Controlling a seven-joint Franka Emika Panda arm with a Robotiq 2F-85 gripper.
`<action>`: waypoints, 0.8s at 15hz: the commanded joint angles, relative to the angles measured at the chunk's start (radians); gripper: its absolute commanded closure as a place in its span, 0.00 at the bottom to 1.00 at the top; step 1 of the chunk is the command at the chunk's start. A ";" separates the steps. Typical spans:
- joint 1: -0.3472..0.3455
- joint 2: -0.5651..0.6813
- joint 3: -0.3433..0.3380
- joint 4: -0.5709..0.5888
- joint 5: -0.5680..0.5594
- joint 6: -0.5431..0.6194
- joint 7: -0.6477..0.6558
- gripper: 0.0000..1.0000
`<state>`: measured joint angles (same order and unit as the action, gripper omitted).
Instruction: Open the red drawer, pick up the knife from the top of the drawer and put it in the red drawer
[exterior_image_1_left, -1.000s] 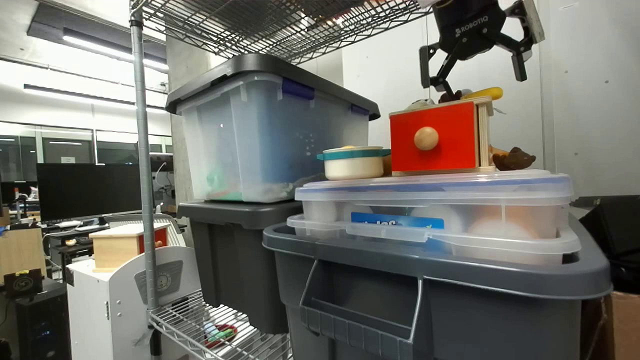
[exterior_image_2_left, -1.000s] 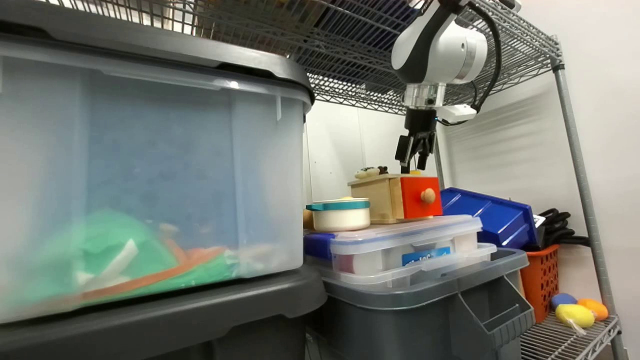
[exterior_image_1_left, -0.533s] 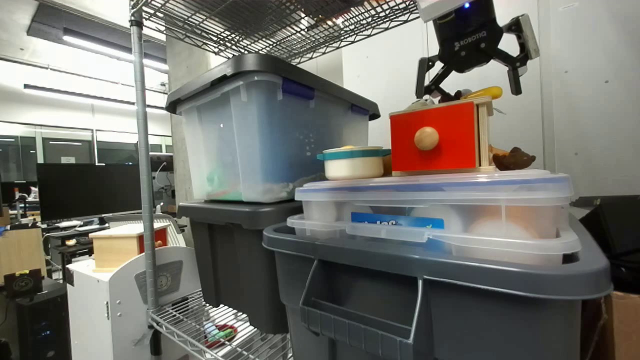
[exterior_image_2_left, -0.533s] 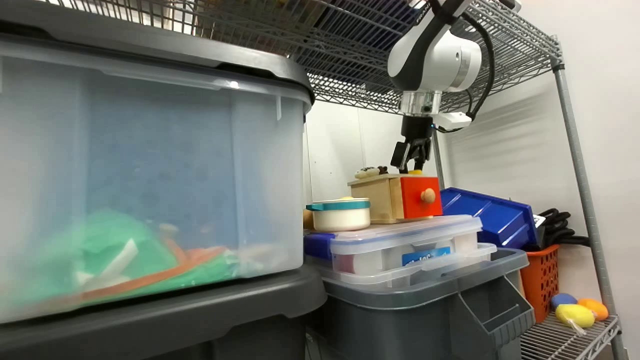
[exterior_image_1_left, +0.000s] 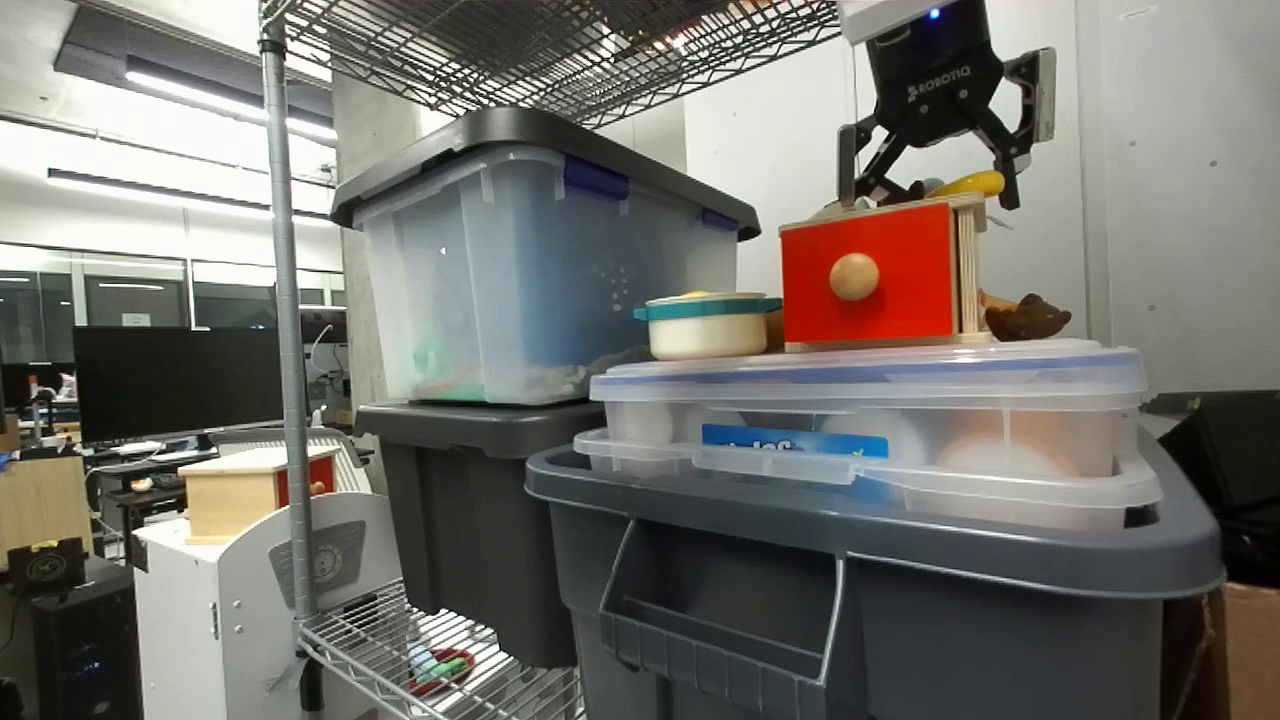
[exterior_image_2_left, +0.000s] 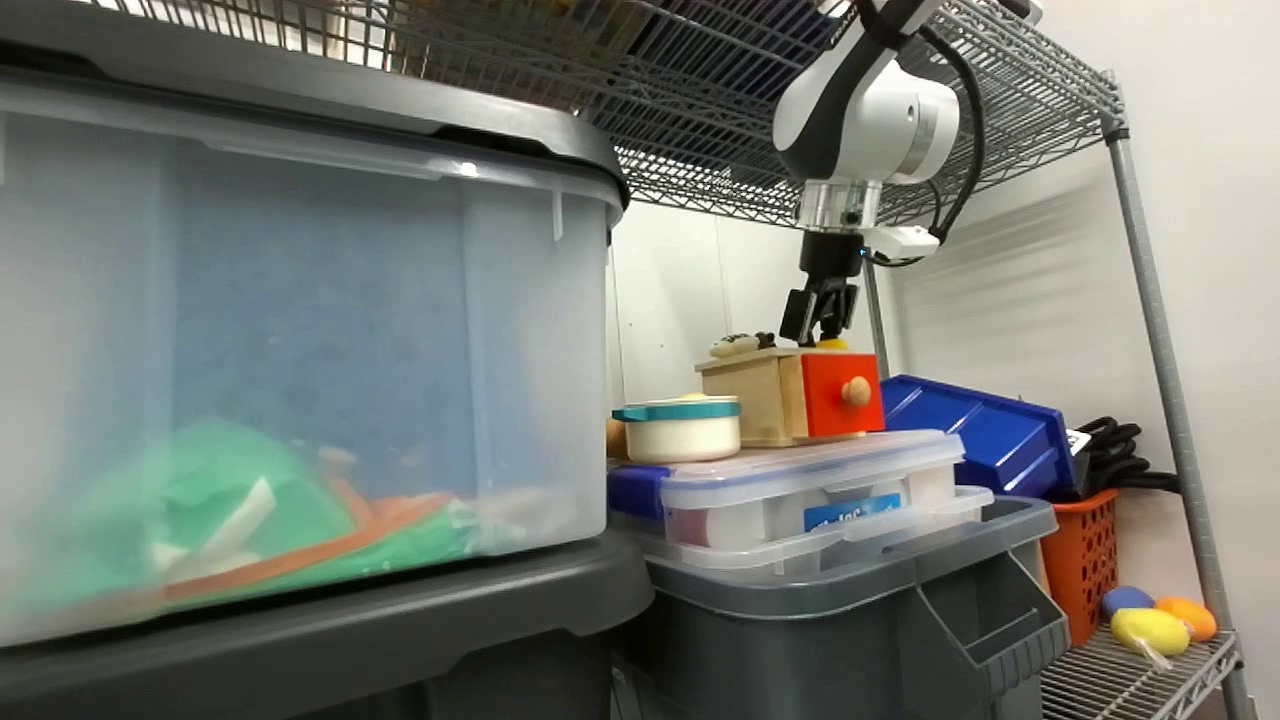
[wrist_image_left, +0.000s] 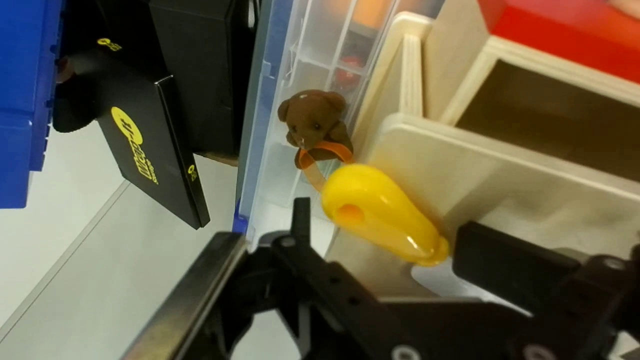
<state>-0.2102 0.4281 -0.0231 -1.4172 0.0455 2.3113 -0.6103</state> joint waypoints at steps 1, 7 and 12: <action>-0.021 0.005 0.019 0.051 0.022 -0.051 -0.032 0.60; -0.023 -0.001 0.023 0.085 0.038 -0.072 -0.043 0.99; -0.026 0.002 0.025 0.104 0.068 -0.101 -0.059 0.95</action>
<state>-0.2122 0.4256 -0.0211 -1.3474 0.0841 2.2536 -0.6340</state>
